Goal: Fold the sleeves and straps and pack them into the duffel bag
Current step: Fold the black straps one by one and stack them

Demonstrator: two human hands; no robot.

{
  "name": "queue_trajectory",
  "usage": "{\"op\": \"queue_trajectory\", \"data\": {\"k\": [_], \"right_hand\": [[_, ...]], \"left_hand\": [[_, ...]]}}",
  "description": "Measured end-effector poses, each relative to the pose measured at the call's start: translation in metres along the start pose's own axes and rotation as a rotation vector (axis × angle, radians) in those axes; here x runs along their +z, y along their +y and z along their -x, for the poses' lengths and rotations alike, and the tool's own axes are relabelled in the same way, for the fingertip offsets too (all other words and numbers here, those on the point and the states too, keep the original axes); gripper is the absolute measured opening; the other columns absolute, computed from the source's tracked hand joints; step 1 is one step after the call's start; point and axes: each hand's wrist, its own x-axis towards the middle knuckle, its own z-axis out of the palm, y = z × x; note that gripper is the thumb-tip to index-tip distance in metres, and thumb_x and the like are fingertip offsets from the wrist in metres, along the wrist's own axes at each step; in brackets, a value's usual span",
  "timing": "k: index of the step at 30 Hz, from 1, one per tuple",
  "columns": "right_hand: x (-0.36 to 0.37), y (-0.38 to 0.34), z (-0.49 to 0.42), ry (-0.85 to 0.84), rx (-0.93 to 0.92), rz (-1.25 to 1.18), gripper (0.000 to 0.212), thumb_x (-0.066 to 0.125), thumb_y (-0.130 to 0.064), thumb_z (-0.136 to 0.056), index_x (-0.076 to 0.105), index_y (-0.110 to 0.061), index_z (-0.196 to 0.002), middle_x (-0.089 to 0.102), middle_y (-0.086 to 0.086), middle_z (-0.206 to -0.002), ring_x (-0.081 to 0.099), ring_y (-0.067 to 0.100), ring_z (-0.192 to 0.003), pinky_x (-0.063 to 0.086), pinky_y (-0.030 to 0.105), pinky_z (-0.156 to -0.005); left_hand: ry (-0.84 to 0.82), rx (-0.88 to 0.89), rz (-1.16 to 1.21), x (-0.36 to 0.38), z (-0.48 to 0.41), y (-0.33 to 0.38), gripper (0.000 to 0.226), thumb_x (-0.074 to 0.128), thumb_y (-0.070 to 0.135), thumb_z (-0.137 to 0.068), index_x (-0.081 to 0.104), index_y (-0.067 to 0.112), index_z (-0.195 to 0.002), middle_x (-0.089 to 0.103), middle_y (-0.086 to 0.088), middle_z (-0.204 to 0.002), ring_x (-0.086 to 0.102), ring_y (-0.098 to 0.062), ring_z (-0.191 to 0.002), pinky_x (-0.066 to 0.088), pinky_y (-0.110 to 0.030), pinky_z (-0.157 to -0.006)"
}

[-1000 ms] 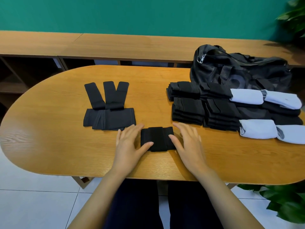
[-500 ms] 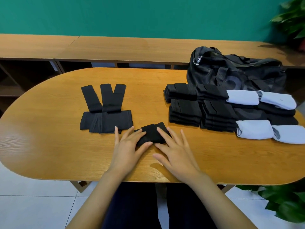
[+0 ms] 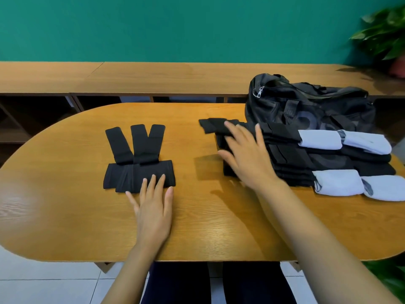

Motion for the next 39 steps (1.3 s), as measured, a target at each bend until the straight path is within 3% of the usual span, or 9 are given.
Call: {"op": "queue_trajectory", "data": {"k": [5, 11, 16, 22, 27, 30, 35, 39], "right_hand": [[0.011, 0.055, -0.032, -0.082, 0.113, 0.063, 0.068, 0.016, -0.055, -0.097, 0.054, -0.014, -0.135, 0.025, -0.002, -0.160, 0.023, 0.021, -0.147, -0.004, 0.053, -0.120], [0.031, 0.075, -0.030, -0.227, 0.153, -0.084, 0.062, 0.024, -0.052, -0.102, 0.047, -0.014, -0.144, 0.022, -0.004, -0.161, 0.021, 0.014, -0.146, -0.007, 0.052, -0.120], [0.027, 0.074, -0.028, -0.241, 0.193, -0.337, 0.051, 0.027, -0.054, -0.102, 0.050, -0.032, -0.141, 0.024, 0.001, -0.161, 0.016, 0.017, -0.148, -0.012, 0.050, -0.119], [0.017, 0.052, -0.022, -0.125, 0.081, -0.347, 0.041, 0.033, -0.050, -0.102, 0.063, -0.035, -0.127, 0.030, -0.001, -0.159, 0.016, 0.017, -0.149, -0.012, 0.047, -0.120], [0.013, -0.006, -0.003, -0.124, -0.076, -0.346, 0.051, 0.028, -0.055, -0.097, 0.064, -0.031, -0.125, 0.039, -0.007, -0.154, 0.022, 0.011, -0.147, -0.011, 0.043, -0.121], [0.023, -0.052, 0.012, -0.212, -0.137, -0.363, 0.048, 0.029, -0.051, -0.101, 0.054, -0.031, -0.136, 0.034, -0.010, -0.156, 0.017, 0.008, -0.148, -0.009, 0.042, -0.121], [0.049, -0.105, 0.025, -0.386, -0.167, -0.429, 0.053, 0.033, -0.038, -0.106, 0.019, -0.028, -0.156, 0.013, -0.011, -0.163, -0.001, 0.008, -0.150, -0.003, 0.045, -0.123], [0.060, -0.115, 0.024, -0.411, -0.186, -0.317, 0.053, 0.028, -0.038, -0.106, 0.016, -0.027, -0.157, 0.014, -0.009, -0.163, -0.004, 0.013, -0.151, -0.006, 0.049, -0.121]], "left_hand": [[-0.048, 0.000, -0.069, 0.002, -0.003, 0.000, 0.083, 0.001, 0.069, -0.089, 0.039, 0.026, -0.149, 0.026, 0.002, -0.160, 0.002, -0.011, -0.150, -0.024, -0.042, -0.114], [-0.050, -0.003, -0.081, 0.000, -0.003, 0.001, 0.084, 0.000, 0.069, -0.089, 0.041, 0.025, -0.147, 0.025, 0.002, -0.160, 0.001, -0.010, -0.150, -0.026, -0.039, -0.113], [-0.053, -0.002, -0.087, -0.001, -0.004, 0.002, 0.084, 0.000, 0.069, -0.088, 0.041, 0.025, -0.147, 0.025, 0.001, -0.160, 0.001, -0.010, -0.150, -0.027, -0.038, -0.112], [-0.055, 0.007, -0.084, -0.001, -0.004, 0.002, 0.083, 0.001, 0.068, -0.089, 0.043, 0.025, -0.146, 0.026, 0.001, -0.160, 0.002, -0.012, -0.150, -0.026, -0.040, -0.113], [-0.008, -0.003, -0.031, -0.002, -0.004, 0.003, 0.069, 0.014, 0.062, -0.098, 0.048, 0.022, -0.143, 0.028, -0.003, -0.159, 0.006, -0.014, -0.150, -0.024, -0.040, -0.114], [0.070, -0.043, -0.031, 0.000, -0.004, 0.002, 0.059, 0.022, 0.051, -0.099, 0.047, 0.020, -0.142, 0.022, -0.007, -0.161, 0.001, -0.018, -0.151, -0.022, -0.045, -0.115], [0.081, -0.162, -0.005, 0.001, -0.005, 0.001, 0.058, 0.025, 0.046, -0.101, 0.028, 0.017, -0.152, 0.011, -0.011, -0.163, -0.002, -0.022, -0.151, -0.017, -0.052, -0.116], [0.081, -0.196, -0.004, 0.001, -0.005, 0.002, 0.061, 0.024, 0.046, -0.102, 0.020, 0.017, -0.154, 0.010, -0.011, -0.163, 0.001, -0.022, -0.151, -0.016, -0.052, -0.115]]}}
